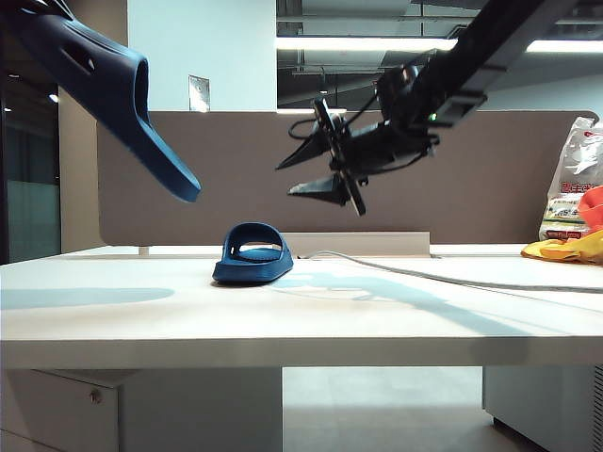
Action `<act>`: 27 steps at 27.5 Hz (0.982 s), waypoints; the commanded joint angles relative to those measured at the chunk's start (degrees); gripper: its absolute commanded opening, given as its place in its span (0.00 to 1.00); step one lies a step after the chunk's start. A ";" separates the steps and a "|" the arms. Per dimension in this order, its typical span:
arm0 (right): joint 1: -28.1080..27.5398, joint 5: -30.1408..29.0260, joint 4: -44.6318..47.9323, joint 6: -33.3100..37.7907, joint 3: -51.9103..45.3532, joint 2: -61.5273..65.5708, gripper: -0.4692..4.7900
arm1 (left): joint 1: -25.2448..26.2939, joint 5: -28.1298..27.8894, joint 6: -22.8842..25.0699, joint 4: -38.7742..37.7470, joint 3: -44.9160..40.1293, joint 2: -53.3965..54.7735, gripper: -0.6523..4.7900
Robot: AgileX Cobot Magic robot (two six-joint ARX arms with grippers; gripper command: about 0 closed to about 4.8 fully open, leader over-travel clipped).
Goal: Interlock the pair of blue slippers on the table with their fronts facing up.
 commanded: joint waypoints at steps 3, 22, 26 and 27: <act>-1.57 -0.17 1.07 4.98 4.61 0.76 0.49 | -0.02 0.48 3.39 -0.96 0.31 -1.27 0.11; 2.89 25.77 -30.01 -26.34 19.37 4.11 0.52 | -0.07 0.85 3.96 0.68 0.31 -2.27 0.11; 7.91 41.66 -24.26 -31.47 19.32 4.44 0.52 | -0.07 0.83 3.93 0.98 0.31 -2.27 0.11; 8.48 43.04 -22.38 -31.93 19.32 4.48 0.52 | -0.07 0.83 3.93 0.98 0.31 -2.27 0.11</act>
